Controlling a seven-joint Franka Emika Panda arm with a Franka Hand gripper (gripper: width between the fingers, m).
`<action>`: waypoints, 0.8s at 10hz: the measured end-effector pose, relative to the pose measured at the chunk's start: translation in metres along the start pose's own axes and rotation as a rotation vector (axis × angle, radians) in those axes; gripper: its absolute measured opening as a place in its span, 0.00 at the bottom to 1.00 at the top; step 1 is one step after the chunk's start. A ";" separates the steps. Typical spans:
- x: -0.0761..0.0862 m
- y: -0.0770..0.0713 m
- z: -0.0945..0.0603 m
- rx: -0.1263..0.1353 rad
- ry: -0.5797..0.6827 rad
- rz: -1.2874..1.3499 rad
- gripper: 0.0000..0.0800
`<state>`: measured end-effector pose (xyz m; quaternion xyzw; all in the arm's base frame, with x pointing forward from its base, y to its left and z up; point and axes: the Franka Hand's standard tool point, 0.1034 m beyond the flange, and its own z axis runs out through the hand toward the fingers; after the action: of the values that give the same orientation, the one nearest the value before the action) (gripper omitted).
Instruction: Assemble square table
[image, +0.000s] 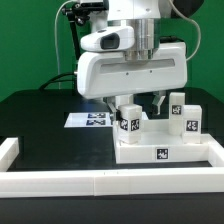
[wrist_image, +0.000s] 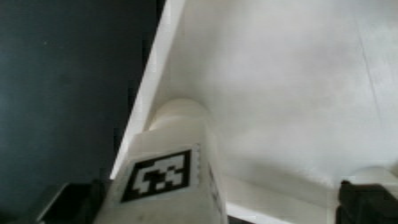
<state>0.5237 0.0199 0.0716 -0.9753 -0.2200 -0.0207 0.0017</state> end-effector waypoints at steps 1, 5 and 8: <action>0.000 0.001 0.000 0.000 0.000 -0.002 0.80; -0.002 0.009 -0.001 -0.010 0.004 0.016 0.36; -0.003 0.009 0.000 -0.009 0.004 0.041 0.36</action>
Offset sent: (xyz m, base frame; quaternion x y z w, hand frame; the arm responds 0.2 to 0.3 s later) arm 0.0000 0.0000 0.0000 0.0000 0.0000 0.0000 1.0000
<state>0.5253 0.0104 0.0719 -0.9795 -0.1999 -0.0238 -0.0018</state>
